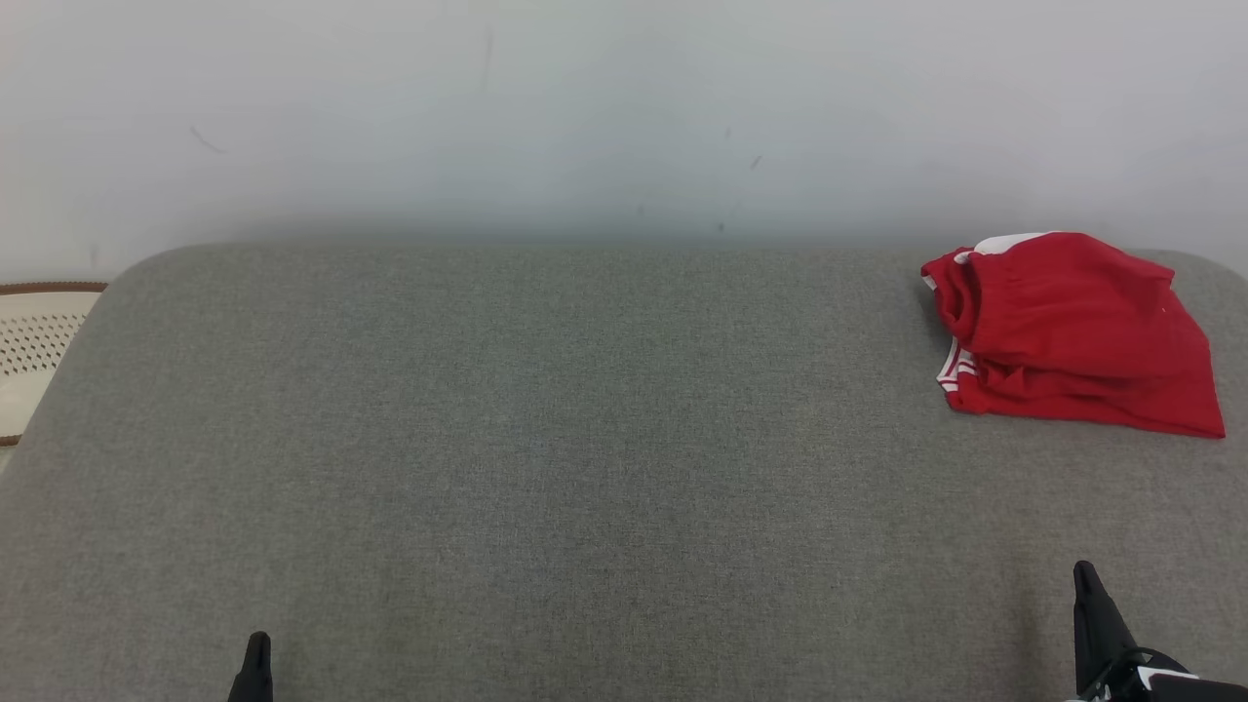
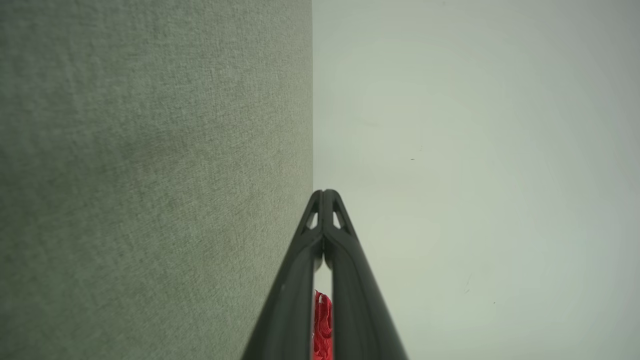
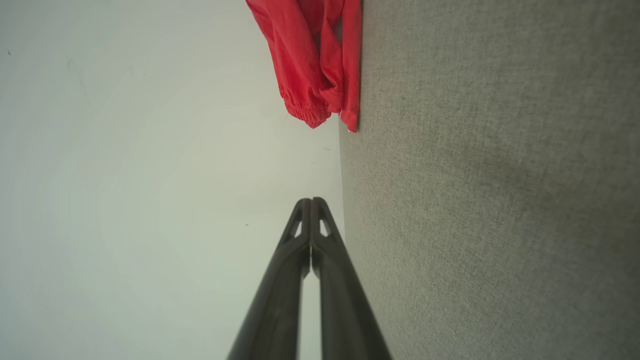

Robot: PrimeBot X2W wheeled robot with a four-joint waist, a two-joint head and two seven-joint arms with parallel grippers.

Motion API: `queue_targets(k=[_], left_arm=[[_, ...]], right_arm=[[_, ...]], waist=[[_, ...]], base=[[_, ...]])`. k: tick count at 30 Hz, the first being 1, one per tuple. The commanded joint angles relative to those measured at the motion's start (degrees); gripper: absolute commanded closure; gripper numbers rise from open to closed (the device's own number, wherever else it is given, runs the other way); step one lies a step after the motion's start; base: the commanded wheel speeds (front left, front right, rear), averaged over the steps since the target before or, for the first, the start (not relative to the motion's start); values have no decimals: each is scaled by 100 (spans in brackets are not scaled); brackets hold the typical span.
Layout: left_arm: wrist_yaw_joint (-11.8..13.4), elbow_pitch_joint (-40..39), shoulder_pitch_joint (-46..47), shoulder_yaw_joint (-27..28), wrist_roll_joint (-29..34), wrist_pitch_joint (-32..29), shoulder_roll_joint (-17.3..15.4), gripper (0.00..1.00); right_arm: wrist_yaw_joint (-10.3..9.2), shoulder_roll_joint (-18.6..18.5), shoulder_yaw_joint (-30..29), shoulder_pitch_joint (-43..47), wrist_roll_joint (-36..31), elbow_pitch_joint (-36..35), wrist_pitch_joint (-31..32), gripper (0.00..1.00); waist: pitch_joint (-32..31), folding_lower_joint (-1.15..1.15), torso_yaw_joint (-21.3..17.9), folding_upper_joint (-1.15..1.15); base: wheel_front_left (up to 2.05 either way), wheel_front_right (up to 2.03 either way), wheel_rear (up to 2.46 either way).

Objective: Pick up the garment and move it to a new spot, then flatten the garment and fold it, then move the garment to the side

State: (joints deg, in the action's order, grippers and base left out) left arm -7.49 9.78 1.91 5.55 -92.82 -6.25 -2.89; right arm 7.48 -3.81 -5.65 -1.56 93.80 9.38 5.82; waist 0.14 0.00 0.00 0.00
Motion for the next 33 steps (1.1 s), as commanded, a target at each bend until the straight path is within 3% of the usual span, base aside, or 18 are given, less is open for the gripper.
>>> queue_targets(k=[1, 33], left_arm=[[-19, 21, 26, 23, -15, -7, 5, 100], [-19, 21, 25, 23, -16, -5, 5, 100]], right_arm=[[2, 15, -8, 2, -9, 11, 17, 100], [2, 43, -46, -2, -46, 13, 57, 100]], waist=[[0, 0, 0, 0], [0, 0, 0, 0]], base=[[0, 0, 0], [0, 0, 0]])
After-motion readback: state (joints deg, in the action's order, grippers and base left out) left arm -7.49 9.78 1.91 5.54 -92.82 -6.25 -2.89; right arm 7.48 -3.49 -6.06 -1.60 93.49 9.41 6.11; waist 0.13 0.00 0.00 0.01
